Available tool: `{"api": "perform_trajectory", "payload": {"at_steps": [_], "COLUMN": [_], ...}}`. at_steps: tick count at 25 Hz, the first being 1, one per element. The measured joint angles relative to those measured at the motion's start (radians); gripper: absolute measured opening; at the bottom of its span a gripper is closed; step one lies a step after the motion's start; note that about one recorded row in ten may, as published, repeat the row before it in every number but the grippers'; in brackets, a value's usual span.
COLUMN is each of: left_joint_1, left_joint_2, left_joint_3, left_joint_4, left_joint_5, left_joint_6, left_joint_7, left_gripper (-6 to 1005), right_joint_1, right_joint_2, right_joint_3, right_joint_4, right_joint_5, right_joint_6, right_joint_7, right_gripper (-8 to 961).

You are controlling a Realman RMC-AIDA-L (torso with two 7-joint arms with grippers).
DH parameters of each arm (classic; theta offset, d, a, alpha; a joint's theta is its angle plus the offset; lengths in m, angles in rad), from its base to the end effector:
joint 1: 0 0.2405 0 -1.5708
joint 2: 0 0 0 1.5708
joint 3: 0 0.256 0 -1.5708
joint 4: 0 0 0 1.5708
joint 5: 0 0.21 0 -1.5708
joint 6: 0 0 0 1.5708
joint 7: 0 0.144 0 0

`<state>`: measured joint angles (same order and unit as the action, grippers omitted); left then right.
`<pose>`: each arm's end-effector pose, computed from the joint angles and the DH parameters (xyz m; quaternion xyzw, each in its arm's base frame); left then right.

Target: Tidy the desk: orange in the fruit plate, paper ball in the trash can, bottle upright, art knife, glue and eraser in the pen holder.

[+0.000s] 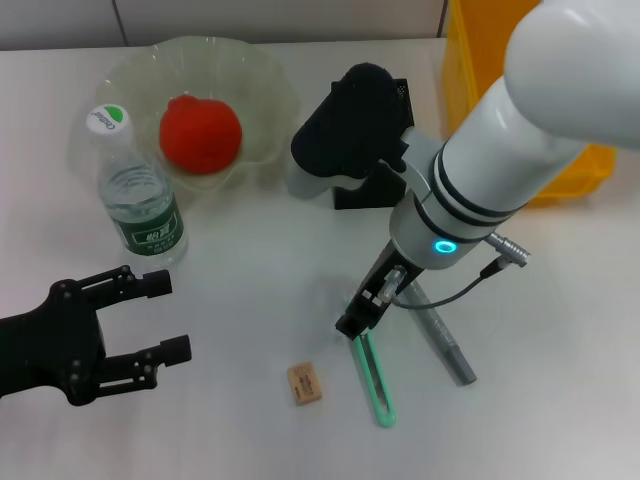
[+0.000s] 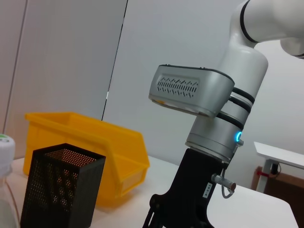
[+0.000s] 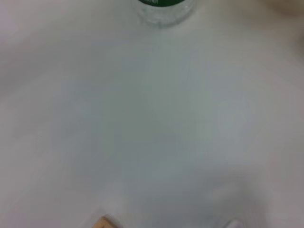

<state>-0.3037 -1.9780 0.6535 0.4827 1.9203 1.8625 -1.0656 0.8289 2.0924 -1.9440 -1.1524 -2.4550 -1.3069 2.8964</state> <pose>-0.3181 0.2307 0.0255 -0.9237 -0.1797 -0.3230 0.1012 0.1148 0.3292 -0.1150 -0.9338 0.2474 -0.2289 0.1204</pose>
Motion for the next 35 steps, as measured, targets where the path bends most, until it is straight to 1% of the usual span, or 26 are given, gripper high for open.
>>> {"api": "perform_trajectory", "payload": {"at_steps": [6,11,19,25,30,35], "left_joint_1": [0.0,0.0,0.006,0.009,0.009,0.013], "left_joint_2": [-0.002,-0.004,-0.009,-0.01,-0.01,-0.01], "left_joint_3": [0.003,0.005,0.008,0.008,0.008,0.007], "left_joint_4": [0.001,0.0,-0.001,-0.001,-0.001,-0.001], "left_joint_5": [0.0,0.001,0.002,0.002,0.002,0.002], "left_joint_6": [-0.004,-0.011,-0.025,-0.029,-0.035,-0.04], "left_joint_7": [0.001,0.001,0.003,0.007,0.009,0.009], "left_gripper": [797,797,797,797,797,797], "right_joint_1": [0.01,0.013,0.039,0.041,0.034,0.007], "right_joint_2": [0.0,0.0,0.0,0.0,0.0,-0.002], "right_joint_3": [-0.014,-0.026,-0.037,-0.042,-0.039,-0.02], "right_joint_4": [0.028,0.038,0.083,0.081,0.076,0.042], "right_joint_5": [0.006,0.01,0.047,0.051,0.062,0.064], "right_joint_6": [0.035,0.055,0.07,0.071,0.071,0.067], "right_joint_7": [0.002,0.002,0.0,-0.006,-0.033,-0.046], "right_gripper": [602,416,410,406,237,156]}}
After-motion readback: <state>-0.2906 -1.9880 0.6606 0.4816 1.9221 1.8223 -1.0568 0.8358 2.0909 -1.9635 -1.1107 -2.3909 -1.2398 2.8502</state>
